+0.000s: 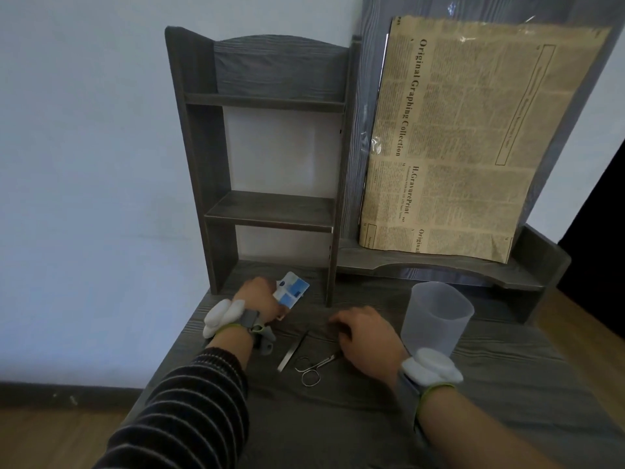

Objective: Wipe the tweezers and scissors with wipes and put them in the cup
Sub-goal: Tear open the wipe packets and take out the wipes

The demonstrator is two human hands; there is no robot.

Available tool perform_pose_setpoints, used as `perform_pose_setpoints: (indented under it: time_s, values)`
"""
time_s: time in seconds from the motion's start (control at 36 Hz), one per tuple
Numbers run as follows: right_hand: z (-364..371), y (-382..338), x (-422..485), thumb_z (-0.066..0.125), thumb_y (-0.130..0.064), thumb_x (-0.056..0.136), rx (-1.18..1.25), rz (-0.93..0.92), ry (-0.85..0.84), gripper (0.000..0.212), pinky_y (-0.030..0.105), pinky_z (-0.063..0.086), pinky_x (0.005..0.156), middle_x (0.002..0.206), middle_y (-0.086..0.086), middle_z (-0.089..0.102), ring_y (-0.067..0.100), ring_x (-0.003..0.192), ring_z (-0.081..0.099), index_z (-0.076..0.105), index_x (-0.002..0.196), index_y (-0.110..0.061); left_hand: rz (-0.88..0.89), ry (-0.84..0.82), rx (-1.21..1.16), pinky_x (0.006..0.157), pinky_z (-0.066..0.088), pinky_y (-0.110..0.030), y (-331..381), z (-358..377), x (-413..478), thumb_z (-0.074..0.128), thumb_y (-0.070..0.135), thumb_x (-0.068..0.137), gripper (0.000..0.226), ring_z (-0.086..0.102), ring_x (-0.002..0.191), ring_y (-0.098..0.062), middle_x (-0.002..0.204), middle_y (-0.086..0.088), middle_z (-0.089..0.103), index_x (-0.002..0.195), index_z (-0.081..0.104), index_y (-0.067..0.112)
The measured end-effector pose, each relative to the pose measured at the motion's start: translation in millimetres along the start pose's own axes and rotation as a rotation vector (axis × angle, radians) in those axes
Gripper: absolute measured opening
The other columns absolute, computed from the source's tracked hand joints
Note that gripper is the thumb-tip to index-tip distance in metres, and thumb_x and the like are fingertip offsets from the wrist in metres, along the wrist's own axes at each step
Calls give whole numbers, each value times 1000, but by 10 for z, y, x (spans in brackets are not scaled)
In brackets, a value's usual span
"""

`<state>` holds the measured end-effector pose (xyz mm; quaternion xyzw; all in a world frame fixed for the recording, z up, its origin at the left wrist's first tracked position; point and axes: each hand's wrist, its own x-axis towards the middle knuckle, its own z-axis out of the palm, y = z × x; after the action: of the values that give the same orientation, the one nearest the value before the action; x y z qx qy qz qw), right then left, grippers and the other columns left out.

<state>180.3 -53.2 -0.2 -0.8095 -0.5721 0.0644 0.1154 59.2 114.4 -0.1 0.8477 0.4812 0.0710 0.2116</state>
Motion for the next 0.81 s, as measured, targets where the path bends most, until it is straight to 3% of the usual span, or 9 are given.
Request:
perform_pose_setpoints:
  time_s: [0.08, 0.19, 0.33, 0.5, 0.61, 0.69, 0.81]
  values:
    - [-13, -8, -2, 43, -20, 92, 5, -8, 26, 37, 32, 40, 101, 127, 2, 55, 20, 120, 43, 52, 128, -24, -29, 45, -101, 84, 47, -30, -10, -14, -56, 68, 22, 81, 46, 59, 110, -27, 121, -11, 62, 124, 57, 11]
    - [-43, -46, -20, 44, -19, 91, 29, -41, 101, 39, 29, 38, 99, 127, -1, 56, 18, 120, 44, 53, 128, -25, -60, 135, -284, 81, 47, -32, -78, -53, -115, 62, 20, 83, 31, 61, 103, -32, 112, -16, 67, 112, 65, 12]
    - [-130, -128, -38, 44, -18, 89, 61, -52, 231, 36, 30, 41, 95, 119, 0, 62, 18, 114, 49, 57, 122, -25, 16, 117, -299, 81, 40, -27, -84, -195, -215, 48, 21, 94, 28, 57, 110, -33, 116, -17, 64, 110, 67, 8]
    - [-260, -261, -108, 43, -20, 91, 116, -39, 354, 38, 32, 43, 92, 120, 0, 62, 19, 112, 50, 53, 128, -23, 216, -41, -232, 75, 40, -20, 29, -339, -430, 61, 21, 88, 20, 60, 86, -15, 91, -5, 67, 96, 71, 6]
    - [-310, -292, -184, 45, -22, 92, 115, -40, 367, 37, 33, 42, 93, 120, 1, 62, 20, 113, 50, 54, 128, -22, 315, -67, -241, 57, 38, -9, 181, -408, -572, 66, 19, 85, 17, 52, 64, 1, 73, 8, 61, 92, 72, 5]
    - [-337, -298, -273, 46, -24, 91, 112, -35, 360, 30, 32, 42, 88, 112, 2, 65, 20, 106, 52, 62, 118, -22, 334, -69, -313, 53, 38, -1, 274, -431, -694, 66, 17, 85, 14, 52, 63, 0, 75, 3, 63, 92, 72, 7]
    - [-368, -298, -389, 51, -26, 90, 142, -19, 384, 20, 30, 41, 82, 101, 0, 67, 18, 97, 53, 66, 101, -21, 346, -69, -352, 61, 42, -8, 352, -420, -818, 65, 19, 85, 12, 54, 68, 1, 83, 1, 65, 89, 72, 10]
